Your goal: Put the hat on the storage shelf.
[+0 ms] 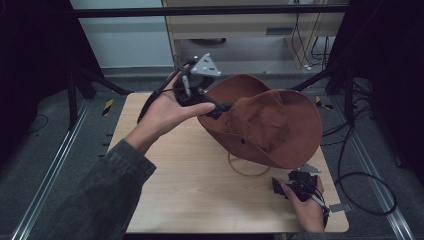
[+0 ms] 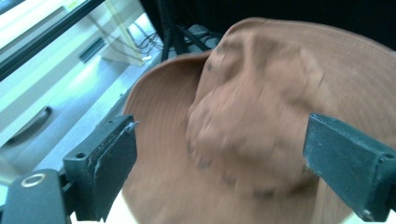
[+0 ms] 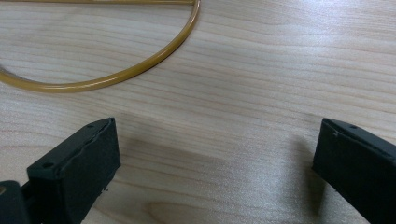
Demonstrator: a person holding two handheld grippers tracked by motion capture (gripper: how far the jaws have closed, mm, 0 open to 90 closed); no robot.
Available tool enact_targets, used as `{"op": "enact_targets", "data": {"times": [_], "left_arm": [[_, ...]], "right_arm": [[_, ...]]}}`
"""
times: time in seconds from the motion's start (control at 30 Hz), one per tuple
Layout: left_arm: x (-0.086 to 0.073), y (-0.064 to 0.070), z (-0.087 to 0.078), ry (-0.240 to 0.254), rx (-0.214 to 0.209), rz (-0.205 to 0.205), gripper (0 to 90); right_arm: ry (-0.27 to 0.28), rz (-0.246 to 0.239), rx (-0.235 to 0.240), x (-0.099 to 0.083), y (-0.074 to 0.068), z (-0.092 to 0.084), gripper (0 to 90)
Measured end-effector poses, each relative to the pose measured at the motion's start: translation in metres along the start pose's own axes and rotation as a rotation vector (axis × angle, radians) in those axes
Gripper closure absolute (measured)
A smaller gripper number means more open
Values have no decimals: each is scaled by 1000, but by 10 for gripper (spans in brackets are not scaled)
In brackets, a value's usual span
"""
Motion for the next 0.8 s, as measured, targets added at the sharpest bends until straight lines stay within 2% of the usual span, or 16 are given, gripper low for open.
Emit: {"op": "enact_targets", "data": {"times": [0.13, 0.2, 0.27, 0.33, 0.5, 0.53, 0.63, 0.67, 0.7, 0.73, 0.8], "left_arm": [[-38, -16, -20, -8, 41, -40, 79], [-57, -22, -28, -8, 60, -72, 73], [-76, -26, -36, -8, 75, -96, 70], [-97, -27, -40, -27, 87, -96, 64], [-151, -18, -41, -72, 113, -120, 60], [-162, -15, -39, -79, 110, -134, 60], [-196, -6, -34, -122, 108, -141, 60], [-206, -3, -32, -131, 110, -151, 60], [-224, 3, -28, -148, 105, -179, 60], [-224, 3, -28, -148, 105, -179, 60], [-240, 7, -24, -175, 104, -181, 60]], "right_arm": [[-1, 0, -1, 0, 0, 0, 7], [-2, 3, 0, 0, 0, 0, 7], [1, -2, 1, 0, 0, 0, 6], [2, 0, 1, 0, 0, 0, 7], [3, 1, -1, 0, 0, 0, 6], [2, 1, -1, 0, 0, 0, 6], [3, 1, -1, 0, 0, 0, 6], [3, 1, -1, 0, 0, 0, 6], [3, 1, -1, 0, 0, 0, 6], [3, 1, -1, 0, 0, 0, 6], [3, 1, -1, 0, 0, 0, 6]]}}
Point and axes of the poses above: each handheld gripper's, and its own axes: z roughly forward along the jaws, x roughly out of its top, y roughly to its right, the point moved 7 cm from there along z, roughly forward along the jaws, and after that the axes turned 14 degrees about x, right-handed, at the moved point
